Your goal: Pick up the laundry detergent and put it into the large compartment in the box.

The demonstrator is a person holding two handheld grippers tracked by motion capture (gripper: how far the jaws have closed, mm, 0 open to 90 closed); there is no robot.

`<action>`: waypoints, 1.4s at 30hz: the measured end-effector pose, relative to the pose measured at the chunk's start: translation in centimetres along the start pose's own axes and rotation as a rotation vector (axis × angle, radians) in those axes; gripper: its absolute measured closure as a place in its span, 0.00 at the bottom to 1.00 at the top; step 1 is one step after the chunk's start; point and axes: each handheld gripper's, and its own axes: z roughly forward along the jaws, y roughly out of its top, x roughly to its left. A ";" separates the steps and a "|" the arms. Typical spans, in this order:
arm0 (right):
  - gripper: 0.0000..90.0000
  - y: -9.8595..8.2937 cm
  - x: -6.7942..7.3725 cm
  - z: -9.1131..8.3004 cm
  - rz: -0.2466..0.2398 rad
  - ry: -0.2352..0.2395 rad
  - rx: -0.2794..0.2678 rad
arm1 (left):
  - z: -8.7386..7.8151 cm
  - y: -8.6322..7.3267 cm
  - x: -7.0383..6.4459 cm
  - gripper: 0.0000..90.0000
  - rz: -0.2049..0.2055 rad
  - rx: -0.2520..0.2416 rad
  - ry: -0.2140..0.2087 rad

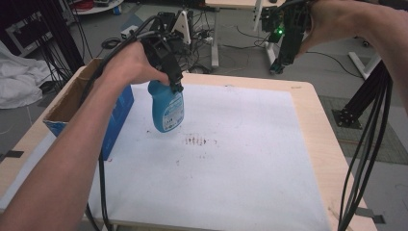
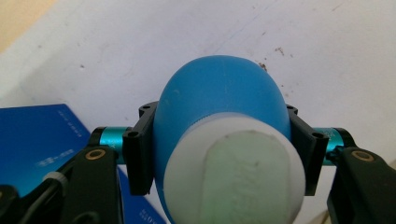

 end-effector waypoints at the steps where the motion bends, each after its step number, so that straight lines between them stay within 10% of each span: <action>1: 0.12 -0.1 0.0 -0.1 0.002 -0.003 -0.007 | -1.6 0.2 0.0 0.43 -0.001 -0.016 0.005; 16: 0.12 -0.7 0.1 -0.6 0.014 -0.016 -0.010 | -10.9 0.4 0.8 0.43 -0.006 -0.046 0.039; 42: 0.12 -0.1 0.0 0.0 0.002 -0.012 0.007 | -14.9 -8.0 8.8 0.43 -0.156 -0.019 0.131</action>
